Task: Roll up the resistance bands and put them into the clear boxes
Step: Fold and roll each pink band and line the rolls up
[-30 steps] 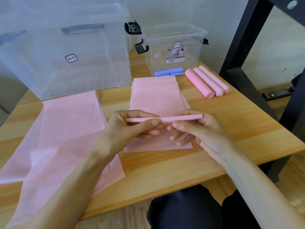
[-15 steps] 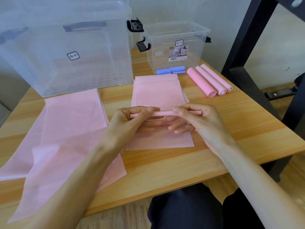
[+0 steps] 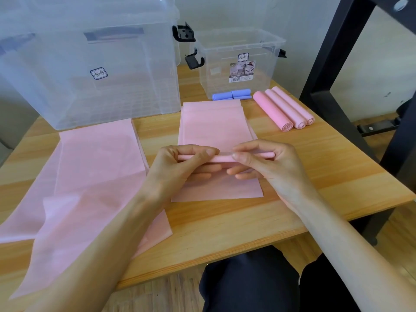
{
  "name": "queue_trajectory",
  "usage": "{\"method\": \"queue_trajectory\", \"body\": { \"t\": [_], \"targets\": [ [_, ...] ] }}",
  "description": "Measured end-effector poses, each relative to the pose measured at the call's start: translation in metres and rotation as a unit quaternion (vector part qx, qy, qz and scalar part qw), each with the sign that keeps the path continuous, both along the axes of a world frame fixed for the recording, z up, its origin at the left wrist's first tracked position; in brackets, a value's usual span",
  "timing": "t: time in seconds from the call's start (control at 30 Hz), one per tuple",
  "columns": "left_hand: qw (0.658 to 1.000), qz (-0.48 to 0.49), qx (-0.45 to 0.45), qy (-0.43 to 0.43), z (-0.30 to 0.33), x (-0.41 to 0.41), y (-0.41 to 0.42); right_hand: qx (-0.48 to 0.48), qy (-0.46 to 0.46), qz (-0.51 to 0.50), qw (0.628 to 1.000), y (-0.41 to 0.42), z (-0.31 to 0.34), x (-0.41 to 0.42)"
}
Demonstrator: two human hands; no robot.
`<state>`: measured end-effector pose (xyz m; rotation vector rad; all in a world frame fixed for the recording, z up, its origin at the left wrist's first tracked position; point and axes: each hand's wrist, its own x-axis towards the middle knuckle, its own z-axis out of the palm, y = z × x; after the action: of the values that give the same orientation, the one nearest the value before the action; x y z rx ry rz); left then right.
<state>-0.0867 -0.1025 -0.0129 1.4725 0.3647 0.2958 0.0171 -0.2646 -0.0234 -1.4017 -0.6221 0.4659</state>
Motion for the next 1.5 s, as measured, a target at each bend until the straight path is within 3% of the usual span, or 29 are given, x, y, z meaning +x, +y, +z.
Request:
{"method": "queue_trajectory", "body": {
  "t": [1.5],
  "targets": [
    [0.996,0.002,0.077,-0.032,-0.0028,-0.0012,0.0008,-0.01,-0.005,0.024,1.0,-0.0026,0.0002,-0.0002]
  ]
}}
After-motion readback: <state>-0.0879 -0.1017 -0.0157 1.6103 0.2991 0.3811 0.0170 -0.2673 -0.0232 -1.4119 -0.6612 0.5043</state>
